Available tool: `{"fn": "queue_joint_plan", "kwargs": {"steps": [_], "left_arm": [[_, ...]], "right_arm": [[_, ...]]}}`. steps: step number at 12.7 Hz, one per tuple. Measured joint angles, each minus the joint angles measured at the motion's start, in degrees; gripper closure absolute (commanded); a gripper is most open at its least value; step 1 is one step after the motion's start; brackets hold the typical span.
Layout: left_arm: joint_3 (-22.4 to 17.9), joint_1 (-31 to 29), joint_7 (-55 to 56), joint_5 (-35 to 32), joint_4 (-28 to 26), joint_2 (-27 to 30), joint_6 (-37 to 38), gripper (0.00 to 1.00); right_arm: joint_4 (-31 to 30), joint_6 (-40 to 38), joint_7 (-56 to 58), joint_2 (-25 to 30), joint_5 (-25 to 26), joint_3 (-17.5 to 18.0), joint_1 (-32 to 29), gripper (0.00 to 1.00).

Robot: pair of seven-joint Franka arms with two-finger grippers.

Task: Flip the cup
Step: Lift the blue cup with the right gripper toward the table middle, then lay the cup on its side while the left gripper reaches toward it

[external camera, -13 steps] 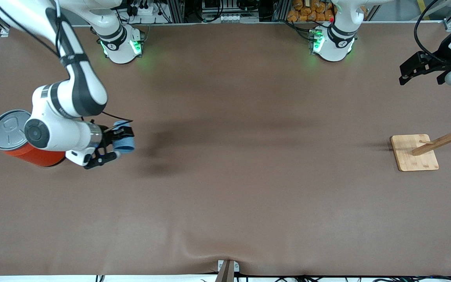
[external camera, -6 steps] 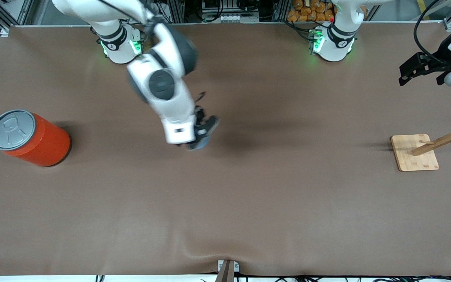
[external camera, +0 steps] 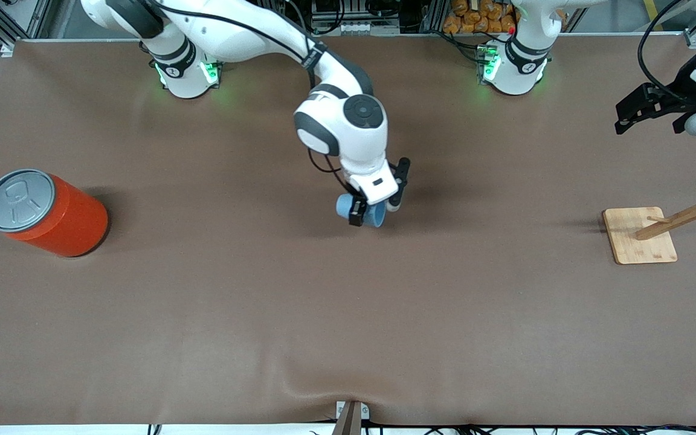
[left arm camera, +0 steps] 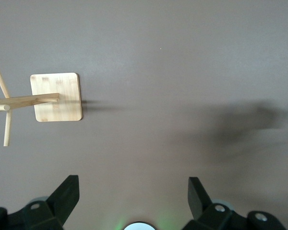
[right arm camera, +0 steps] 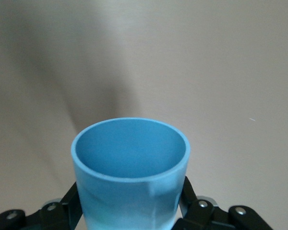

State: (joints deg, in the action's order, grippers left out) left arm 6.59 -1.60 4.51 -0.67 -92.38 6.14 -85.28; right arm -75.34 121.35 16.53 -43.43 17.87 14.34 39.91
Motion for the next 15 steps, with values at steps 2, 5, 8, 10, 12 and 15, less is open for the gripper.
{"fn": "queue_joint_plan", "kwargs": {"steps": [2, 5, 8, 10, 12, 15], "left_arm": [[-0.01, -0.01, 0.0, 0.0, 0.0, -0.13, 0.0, 0.0], [-0.01, 0.0, 0.0, 0.0, 0.0, -0.53, -0.15, 0.0], [0.06, 0.07, 0.0, 0.3, -0.01, -1.1, -0.37, 0.0], [0.08, 0.04, 0.0, 1.97, -0.4, -1.52, -0.37, 0.0], [0.08, 0.05, 0.0, 2.93, -1.06, -1.87, -0.37, 0.0], [0.18, 0.14, 0.0, 4.73, -2.15, -2.21, -0.38, 0.0]], "right_arm": [[0.2, 2.78, -1.07, -2.32, 1.38, -0.46, 2.54, 1.0], [0.56, 4.11, -2.81, -5.59, 2.56, -1.78, 5.86, 0.99], [0.73, 4.15, -3.87, -6.58, 2.95, -2.4, 7.17, 0.91], [0.73, 4.14, -3.92, -6.88, 4.11, -2.58, 7.16, 0.91], [0.73, 4.14, -3.93, -7.46, 5.17, -2.59, 7.33, 0.91], [0.73, 4.13, -4.38, -8.1, 5.85, -2.59, 8.03, 0.74]]}}
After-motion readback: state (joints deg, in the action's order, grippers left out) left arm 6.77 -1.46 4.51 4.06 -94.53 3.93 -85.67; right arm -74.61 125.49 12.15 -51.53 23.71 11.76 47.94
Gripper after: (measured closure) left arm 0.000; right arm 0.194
